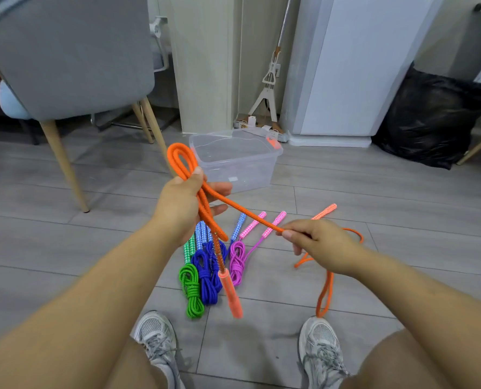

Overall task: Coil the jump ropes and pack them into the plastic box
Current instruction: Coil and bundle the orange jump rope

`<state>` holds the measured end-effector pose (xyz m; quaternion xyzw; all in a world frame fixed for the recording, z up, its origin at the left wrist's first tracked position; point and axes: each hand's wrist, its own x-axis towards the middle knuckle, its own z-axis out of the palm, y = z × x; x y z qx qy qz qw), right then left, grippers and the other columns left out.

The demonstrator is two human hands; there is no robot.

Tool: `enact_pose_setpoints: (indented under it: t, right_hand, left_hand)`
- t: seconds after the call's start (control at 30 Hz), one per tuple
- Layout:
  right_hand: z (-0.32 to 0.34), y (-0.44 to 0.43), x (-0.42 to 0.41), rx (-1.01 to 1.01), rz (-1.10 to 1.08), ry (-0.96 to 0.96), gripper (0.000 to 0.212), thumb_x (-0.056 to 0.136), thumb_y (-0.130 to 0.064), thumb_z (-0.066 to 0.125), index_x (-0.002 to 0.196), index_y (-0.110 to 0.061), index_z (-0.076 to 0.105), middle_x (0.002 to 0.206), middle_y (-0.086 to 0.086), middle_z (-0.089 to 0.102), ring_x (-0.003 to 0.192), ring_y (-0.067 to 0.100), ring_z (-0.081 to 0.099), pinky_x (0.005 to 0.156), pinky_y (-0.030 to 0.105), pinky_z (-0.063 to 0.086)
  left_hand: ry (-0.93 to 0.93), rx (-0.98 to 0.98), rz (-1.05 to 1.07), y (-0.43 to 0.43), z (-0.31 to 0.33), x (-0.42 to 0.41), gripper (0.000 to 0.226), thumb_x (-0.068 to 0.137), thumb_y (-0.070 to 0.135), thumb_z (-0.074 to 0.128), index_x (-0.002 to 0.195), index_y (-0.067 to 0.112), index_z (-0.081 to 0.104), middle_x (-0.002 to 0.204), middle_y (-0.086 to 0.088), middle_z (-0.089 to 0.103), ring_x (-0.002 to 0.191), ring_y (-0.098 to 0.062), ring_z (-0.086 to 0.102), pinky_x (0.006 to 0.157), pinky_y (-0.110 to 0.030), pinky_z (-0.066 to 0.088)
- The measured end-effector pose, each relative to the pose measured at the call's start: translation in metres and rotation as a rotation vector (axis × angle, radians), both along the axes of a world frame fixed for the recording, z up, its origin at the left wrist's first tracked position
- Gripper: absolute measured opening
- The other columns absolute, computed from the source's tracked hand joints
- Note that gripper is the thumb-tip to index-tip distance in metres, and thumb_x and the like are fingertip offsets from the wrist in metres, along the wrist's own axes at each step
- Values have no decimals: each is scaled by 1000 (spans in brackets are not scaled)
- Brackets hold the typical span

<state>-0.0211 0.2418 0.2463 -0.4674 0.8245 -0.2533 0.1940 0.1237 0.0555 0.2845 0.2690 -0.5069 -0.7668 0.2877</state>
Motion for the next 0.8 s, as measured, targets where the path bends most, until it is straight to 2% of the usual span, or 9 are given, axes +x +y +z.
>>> enact_pose_setpoints:
  t: [0.07,0.17,0.3,0.43,0.57,0.73,0.8]
  right_hand:
    - [-6,12,-10,60,-29,7,21,96,-36,44,101,-35,65,67,-10,60,73,7,58,71,23,45]
    - [-11,28,-24,139,-70,35,19,97,-32,44,102,-34,63,66,-8,57,64,-1,54,63,12,39]
    - [-14,37,-30,169,-117,63,14,97,-30,46,93,-38,56,67,-5,58,70,10,56,71,29,44]
    - [-3,26,-13,129,-78,126,11,95,-31,48,90,-29,57,71,-10,55,69,7,55,70,31,44]
    - [17,7,7,-20,-28,85,13,94,-32,51,83,-33,59,64,-9,51,61,7,49,60,25,40]
    - [35,-20,29,-214,-2,-51,12,93,-26,54,84,-25,62,60,-9,51,57,2,46,57,16,37]
    - [37,-30,37,-250,27,-86,14,93,-24,54,81,-25,63,59,-9,52,57,2,47,59,18,39]
  left_hand:
    - [54,46,11,-1,1,0,22,102,23,34,86,11,42,58,-6,68,66,-23,71,61,-37,59]
    - [88,84,70,-7,1,0,23,102,21,36,84,10,44,50,-3,54,50,-19,64,55,-39,59]
    - [60,50,61,-11,-1,0,24,102,23,37,82,13,46,50,3,42,43,-11,47,59,-36,58]
    - [-11,-45,51,-3,-6,-4,19,101,17,38,89,12,52,54,3,35,42,-7,38,55,-28,41]
    - [-97,-145,-13,3,-12,-7,21,100,16,41,81,13,51,54,5,46,44,-9,43,55,-28,40]
    - [-221,-242,-130,18,-18,-12,21,100,16,38,82,14,47,69,-2,59,44,-5,58,49,-21,47]
    - [-224,-215,-166,23,-18,-13,21,100,16,38,81,13,46,68,-4,60,45,-8,60,49,-22,50]
